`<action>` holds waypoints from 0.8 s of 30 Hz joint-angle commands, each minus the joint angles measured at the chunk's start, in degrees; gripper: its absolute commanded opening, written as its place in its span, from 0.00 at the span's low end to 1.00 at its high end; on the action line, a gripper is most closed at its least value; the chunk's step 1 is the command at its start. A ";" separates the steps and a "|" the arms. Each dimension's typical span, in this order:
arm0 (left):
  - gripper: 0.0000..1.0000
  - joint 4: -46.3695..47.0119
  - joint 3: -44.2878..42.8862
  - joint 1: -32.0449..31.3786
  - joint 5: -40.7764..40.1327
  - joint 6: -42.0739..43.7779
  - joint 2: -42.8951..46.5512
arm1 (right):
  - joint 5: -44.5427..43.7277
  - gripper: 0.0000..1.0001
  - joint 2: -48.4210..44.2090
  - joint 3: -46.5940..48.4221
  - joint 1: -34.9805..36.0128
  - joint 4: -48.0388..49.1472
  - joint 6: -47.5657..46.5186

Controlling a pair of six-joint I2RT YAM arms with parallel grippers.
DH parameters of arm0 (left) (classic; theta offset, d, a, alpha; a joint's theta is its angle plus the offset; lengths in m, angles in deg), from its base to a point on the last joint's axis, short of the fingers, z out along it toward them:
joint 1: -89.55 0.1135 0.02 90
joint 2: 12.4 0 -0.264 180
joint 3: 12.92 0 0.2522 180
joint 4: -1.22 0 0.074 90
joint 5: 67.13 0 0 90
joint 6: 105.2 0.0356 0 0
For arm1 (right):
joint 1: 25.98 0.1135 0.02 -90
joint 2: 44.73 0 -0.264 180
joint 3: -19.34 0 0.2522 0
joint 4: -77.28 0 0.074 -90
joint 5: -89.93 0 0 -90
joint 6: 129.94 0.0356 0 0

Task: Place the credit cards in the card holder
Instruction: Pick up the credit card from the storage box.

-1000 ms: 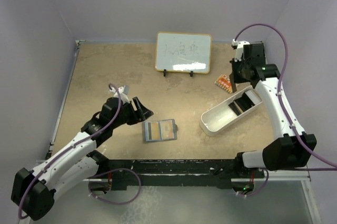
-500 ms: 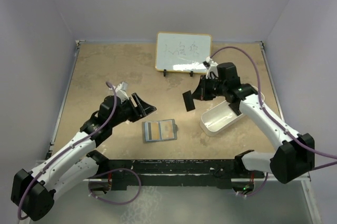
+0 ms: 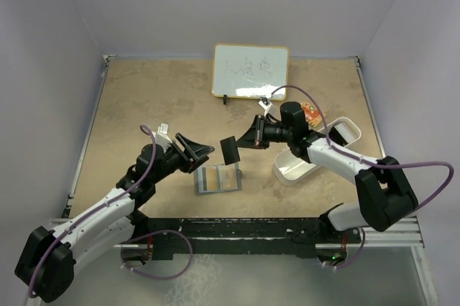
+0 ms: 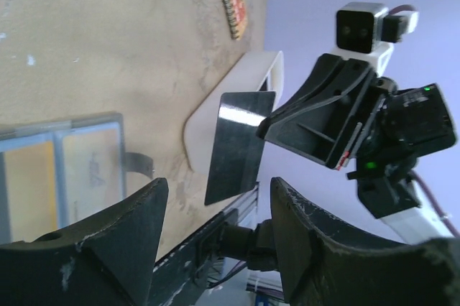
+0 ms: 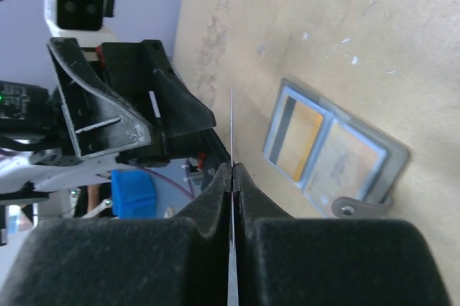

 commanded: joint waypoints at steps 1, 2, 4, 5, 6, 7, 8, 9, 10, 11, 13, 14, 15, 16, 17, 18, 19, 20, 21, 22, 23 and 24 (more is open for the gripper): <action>0.56 18.00 1.92 0.02 1.45 -7.17 -1.38 | 4.79 0.00 -0.79 -2.75 0.62 18.82 11.74; 0.56 19.67 2.30 0.02 1.38 -7.57 -1.72 | 5.08 0.00 -0.62 -3.02 0.76 20.52 12.98; 0.56 23.33 2.97 0.00 1.78 -8.49 -2.82 | 5.54 0.00 0.25 -3.12 1.10 22.13 14.38; 0.56 25.72 3.47 0.01 2.21 -9.19 -3.63 | 5.92 0.00 0.79 -3.13 1.27 23.32 15.26; 0.56 27.97 3.92 0.02 2.63 -9.83 -4.37 | 6.35 0.00 1.34 -3.24 1.54 24.93 16.46; 0.56 30.16 4.32 0.02 3.12 -10.42 -5.10 | 6.72 0.00 1.91 -3.45 1.82 27.07 17.84; 0.56 31.38 4.57 0.02 3.52 -10.63 -5.78 | 7.13 0.00 2.51 -3.71 2.09 28.88 19.18; 0.56 32.07 4.67 0.02 3.87 -10.55 -6.25 | 7.60 0.00 3.10 -3.91 2.43 30.62 20.55; 0.56 32.47 4.79 -0.05 4.03 -10.32 -6.68 | 7.97 0.00 3.66 -4.09 2.75 32.12 21.68; 0.56 33.23 5.08 -0.07 4.10 -10.29 -6.89 | 8.32 0.00 4.26 -4.31 3.12 33.56 22.75; 0.51 35.47 6.13 -0.07 4.34 -10.67 -7.23 | 8.32 0.00 5.14 -4.55 3.61 35.45 23.83; 0.47 36.08 6.46 -0.07 4.52 -10.63 -7.35 | 8.11 0.00 5.39 -4.50 3.74 35.21 23.82; 0.42 36.40 6.57 -0.07 4.65 -10.48 -7.36 | 8.00 0.00 5.85 -4.42 3.87 34.77 23.54; 0.36 36.43 6.54 -0.07 4.80 -10.28 -7.26 | 7.92 0.00 6.20 -4.32 4.00 34.27 23.26; 0.28 36.38 6.56 -0.07 4.89 -10.17 -7.24 | 7.82 0.00 6.52 -4.27 4.14 34.10 23.10; 0.20 36.50 6.75 -0.07 4.95 -10.15 -7.14 | 7.76 0.00 6.76 -4.34 4.20 33.99 23.07; 0.13 36.70 7.07 -0.07 4.90 -10.08 -6.90 | 7.68 0.00 7.02 -4.52 4.28 33.97 23.10; 0.05 36.82 7.55 -0.07 4.61 -9.88 -6.55 | 7.63 0.00 7.23 -4.64 4.48 33.94 22.89; 0.00 36.28 8.07 -0.07 4.27 -9.49 -6.02 | 7.74 0.00 7.39 -4.57 4.73 33.41 22.34; 0.00 35.35 8.47 -0.07 3.84 -9.00 -5.62 | 7.80 0.00 7.37 -4.31 5.00 31.62 20.98; 0.00 34.79 8.83 -0.07 3.50 -8.24 -5.15 | 7.69 0.00 7.24 -4.11 5.26 29.36 19.28; 0.00 34.45 9.25 -0.07 3.41 -7.27 -4.86 | 7.33 0.00 6.96 -4.04 5.46 27.32 17.35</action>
